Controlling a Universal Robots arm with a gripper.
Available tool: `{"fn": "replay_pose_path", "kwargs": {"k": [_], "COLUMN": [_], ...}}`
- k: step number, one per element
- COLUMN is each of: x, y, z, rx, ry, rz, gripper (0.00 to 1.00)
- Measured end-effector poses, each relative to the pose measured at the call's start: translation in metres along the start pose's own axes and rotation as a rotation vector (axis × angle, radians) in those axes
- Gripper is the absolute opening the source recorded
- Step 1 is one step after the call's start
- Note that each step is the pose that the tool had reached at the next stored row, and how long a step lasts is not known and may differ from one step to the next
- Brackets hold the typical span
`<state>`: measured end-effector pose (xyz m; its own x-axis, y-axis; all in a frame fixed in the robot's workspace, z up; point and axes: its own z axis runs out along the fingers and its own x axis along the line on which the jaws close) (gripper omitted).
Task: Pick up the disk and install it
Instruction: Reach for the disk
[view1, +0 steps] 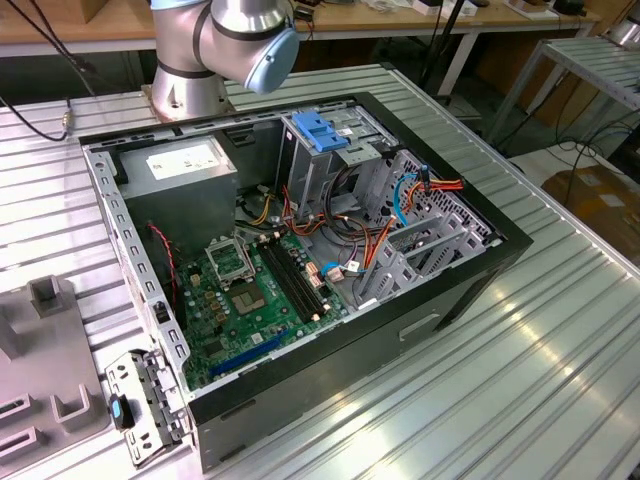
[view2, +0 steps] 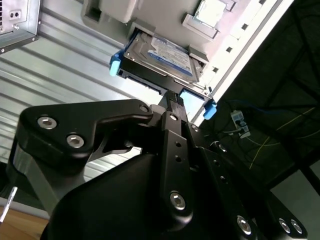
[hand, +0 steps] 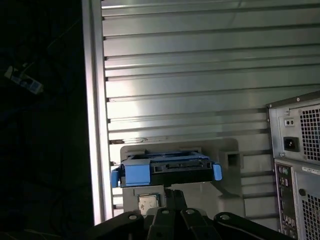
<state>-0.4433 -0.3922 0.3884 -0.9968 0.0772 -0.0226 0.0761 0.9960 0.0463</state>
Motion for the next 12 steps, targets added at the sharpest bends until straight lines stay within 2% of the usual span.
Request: {"fn": "replay_pose_path", "kwargs": {"k": [2,6,7,12], "x": [0.0095,0.0215,0.0235,0.0239], "y": [0.0006,0.0011,0.0010,0.0010], "z": [0.0000,-0.0002,-0.0003,-0.0003], "rx": [-0.0003,-0.0008,-0.0008,-0.0009], "ry": [-0.0001,0.0001,0.0002,0.0002], "rz": [0.000,0.000,0.001,0.000], "gripper": [0.11,0.11,0.11,0.11]}}
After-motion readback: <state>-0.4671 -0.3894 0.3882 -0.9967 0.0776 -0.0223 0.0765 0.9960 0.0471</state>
